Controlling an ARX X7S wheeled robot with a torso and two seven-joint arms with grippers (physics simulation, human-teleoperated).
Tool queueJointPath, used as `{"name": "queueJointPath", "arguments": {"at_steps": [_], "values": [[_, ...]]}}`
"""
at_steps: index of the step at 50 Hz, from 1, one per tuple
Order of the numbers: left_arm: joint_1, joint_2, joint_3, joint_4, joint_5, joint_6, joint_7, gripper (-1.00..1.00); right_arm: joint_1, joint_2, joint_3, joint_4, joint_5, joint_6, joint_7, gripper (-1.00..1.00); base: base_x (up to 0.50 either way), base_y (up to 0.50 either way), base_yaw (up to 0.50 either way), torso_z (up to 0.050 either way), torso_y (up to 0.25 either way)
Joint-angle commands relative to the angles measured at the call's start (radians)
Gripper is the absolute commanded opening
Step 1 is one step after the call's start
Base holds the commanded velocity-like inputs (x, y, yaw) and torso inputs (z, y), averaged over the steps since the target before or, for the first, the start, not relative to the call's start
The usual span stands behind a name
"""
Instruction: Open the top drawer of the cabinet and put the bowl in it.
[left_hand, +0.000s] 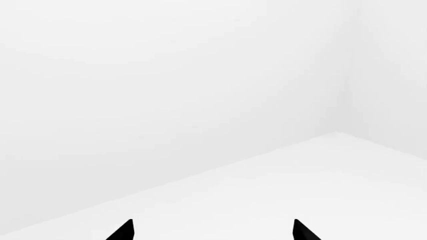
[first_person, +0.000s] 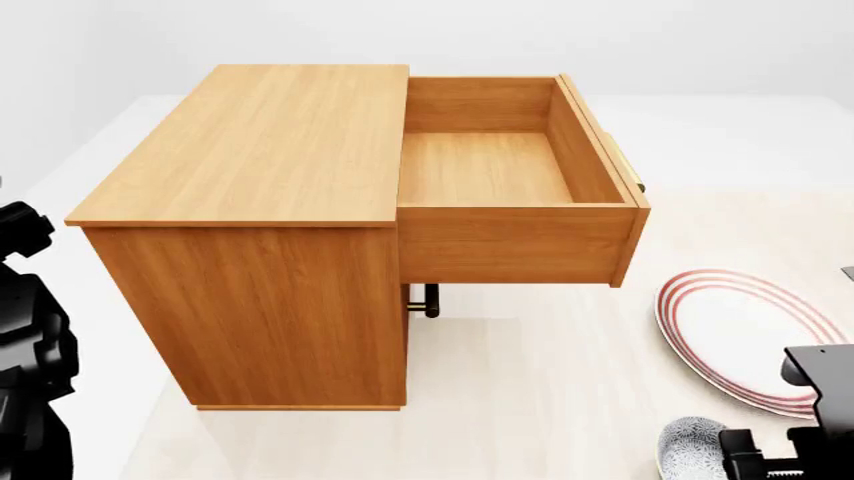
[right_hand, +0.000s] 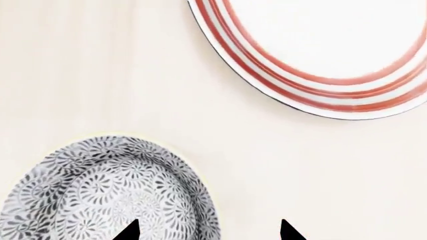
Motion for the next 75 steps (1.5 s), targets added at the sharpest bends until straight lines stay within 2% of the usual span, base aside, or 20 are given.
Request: {"name": "queueJointPath", "arguments": {"at_steps": [1, 20, 21, 40, 49, 55, 75], "values": [[0.0, 0.002, 0.002, 0.0, 0.0, 0.0, -0.002, 1.0, -0.013, -0.03, -0.053, 0.053, -0.071, -0.048, -0.055, 1.0, 0.0, 0.0, 0.0, 0.0, 0.0], [0.002, 0.003, -0.001, 0.0, -0.002, 0.0, -0.001, 1.0, -0.003, -0.088, -0.12, 0.137, -0.159, -0.114, -0.136, 1.0, 0.0, 0.0, 0.0, 0.0, 0.0], [0.002, 0.003, -0.001, 0.0, -0.001, 0.0, -0.001, 1.0, -0.005, -0.088, -0.126, 0.126, -0.165, -0.118, -0.137, -1.0, 0.0, 0.0, 0.0, 0.0, 0.0], [0.001, 0.004, -0.001, 0.0, 0.001, 0.003, -0.006, 1.0, -0.025, -0.079, -0.157, 0.084, -0.185, -0.152, -0.182, -1.0, 0.0, 0.0, 0.0, 0.0, 0.0], [0.002, 0.005, 0.0, 0.0, 0.0, 0.003, -0.008, 1.0, -0.065, -0.006, -0.115, -0.022, -0.144, -0.173, -0.148, -1.0, 0.0, 0.0, 0.0, 0.0, 0.0], [0.004, 0.006, -0.002, 0.0, -0.001, 0.003, -0.009, 1.0, -0.085, 0.057, -0.051, -0.144, -0.055, -0.154, -0.072, -1.0, 0.0, 0.0, 0.0, 0.0, 0.0], [0.006, 0.005, -0.009, 0.0, -0.001, 0.003, -0.007, 1.0, -0.047, 0.207, 0.096, -0.375, 0.157, -0.098, 0.094, -1.0, 0.0, 0.0, 0.0, 0.0, 0.0]]}}
